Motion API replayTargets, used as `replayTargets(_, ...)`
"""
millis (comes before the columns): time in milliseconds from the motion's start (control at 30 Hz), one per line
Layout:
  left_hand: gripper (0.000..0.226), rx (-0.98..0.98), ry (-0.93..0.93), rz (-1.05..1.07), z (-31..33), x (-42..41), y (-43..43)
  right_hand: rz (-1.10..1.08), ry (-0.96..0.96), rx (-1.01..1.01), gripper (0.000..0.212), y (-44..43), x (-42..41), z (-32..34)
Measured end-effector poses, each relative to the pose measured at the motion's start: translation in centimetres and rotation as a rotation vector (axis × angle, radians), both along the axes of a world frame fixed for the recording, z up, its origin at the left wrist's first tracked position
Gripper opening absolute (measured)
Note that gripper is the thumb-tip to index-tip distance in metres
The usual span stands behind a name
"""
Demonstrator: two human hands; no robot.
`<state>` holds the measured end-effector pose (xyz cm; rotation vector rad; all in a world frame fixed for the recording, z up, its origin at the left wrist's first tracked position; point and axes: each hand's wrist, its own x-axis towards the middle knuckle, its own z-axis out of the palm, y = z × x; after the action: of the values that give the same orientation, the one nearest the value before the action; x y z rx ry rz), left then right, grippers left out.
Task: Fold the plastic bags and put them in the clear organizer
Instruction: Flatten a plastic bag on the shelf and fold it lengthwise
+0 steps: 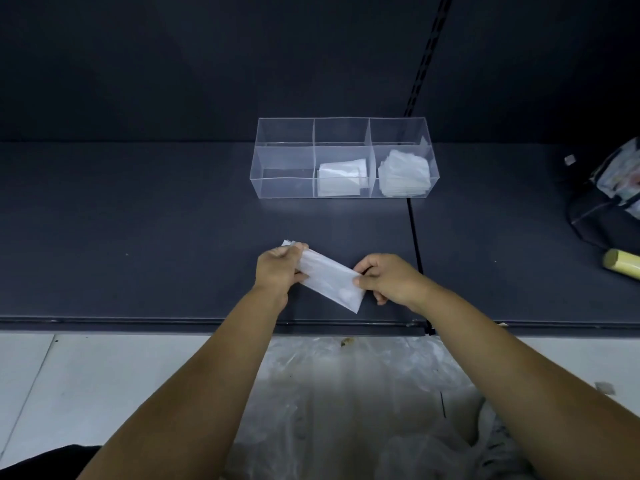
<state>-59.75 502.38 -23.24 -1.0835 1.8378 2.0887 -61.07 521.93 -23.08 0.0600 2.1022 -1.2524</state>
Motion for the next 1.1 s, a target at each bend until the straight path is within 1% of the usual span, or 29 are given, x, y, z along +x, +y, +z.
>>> replayTargets(167,0.012,-0.087,-0.005,0.071,-0.8,-0.4,-0.7,-0.085,0.03,0.018,0.012,-0.5,0.1,-0.3)
replayTargets(233,0.014,-0.159,0.002,0.073,-0.9,-0.4,-0.9,-0.098,0.031,0.04,0.014,-0.7,0.1,-0.2)
replayTargets(267,0.013,-0.251,0.019,0.073,-0.8,-0.4,-1.0,-0.099,0.028,0.048,0.015,-0.8,0.1,-0.2)
replayTargets(333,0.014,-0.575,0.084,0.076,-0.2,0.1,-1.0,-0.088,0.008,0.061,0.015,-1.0,0.0,0.1)
replayTargets(367,0.015,-0.749,0.16,0.075,0.3,0.6,-0.7,-0.081,-0.008,0.067,0.014,-1.1,-0.1,0.2)
replayTargets(400,0.016,-0.888,0.277,0.037,0.8,1.3,-0.1,-0.074,-0.023,0.073,0.014,-1.1,-0.2,0.4)
replayTargets(433,0.017,-0.973,0.417,-0.065,1.1,2.2,0.9,-0.068,-0.036,0.079,0.014,-1.2,-0.3,0.5)
replayTargets(467,0.02,-0.999,0.541,-0.232,1.1,3.3,2.0,-0.062,-0.044,0.086,0.014,-1.2,-0.3,0.7)
replayTargets(500,0.028,-0.992,0.615,-0.43,0.8,4.6,3.2,-0.059,-0.05,0.088,0.014,-1.3,-0.4,0.8)
replayTargets(533,0.042,-0.982,0.628,-0.621,0.3,5.8,4.1,-0.059,-0.057,0.084,0.013,-1.3,-0.5,1.0)
replayTargets(567,0.058,-0.976,0.605,-0.773,-0.3,6.9,4.6,-0.061,-0.067,0.078,0.013,-1.3,-0.5,1.1)
replayTargets(600,0.072,-0.977,0.572,-0.874,-1.1,7.6,4.7,-0.065,-0.084,0.074,0.013,-1.2,-0.4,1.3)
replayTargets(633,0.081,-0.984,0.548,-0.926,-1.9,8.1,4.6,-0.07,-0.11,0.07,0.012,-1.2,-0.3,1.4)
replayTargets(700,0.086,-0.978,0.535,-0.932,-2.6,8.4,4.2,-0.092,-0.186,0.049,0.011,-1.1,-0.1,1.8)
replayTargets(767,0.08,-0.922,0.517,-0.897,-2.4,8.4,4.1,-0.146,-0.273,-0.002,0.009,-0.8,0.3,2.4)
replayTargets(833,0.063,-0.873,0.514,-0.824,-2.0,8.5,4.0,-0.204,-0.353,-0.07,0.007,-0.5,0.5,3.2)
replayTargets(900,0.042,-0.834,0.521,-0.759,-1.5,8.4,3.7,-0.244,-0.383,-0.121,0.01,0.0,0.6,4.0)
replayTargets(933,0.036,-0.815,0.506,-0.748,-1.3,8.3,3.5,-0.256,-0.352,-0.13,0.013,0.2,0.7,4.2)
replayTargets(1000,0.03,-0.764,0.448,-0.722,-0.8,7.7,3.2,-0.255,-0.183,-0.098,0.019,0.6,0.7,4.2)
replayTargets(1067,0.029,-0.65,0.409,-0.661,-0.4,6.7,2.9,-0.198,0.013,-0.062,0.029,0.6,0.9,4.0)
replayTargets(1100,0.029,-0.584,0.387,-0.639,-0.3,6.2,2.7,-0.146,0.05,-0.082,0.035,0.4,1.1,3.7)
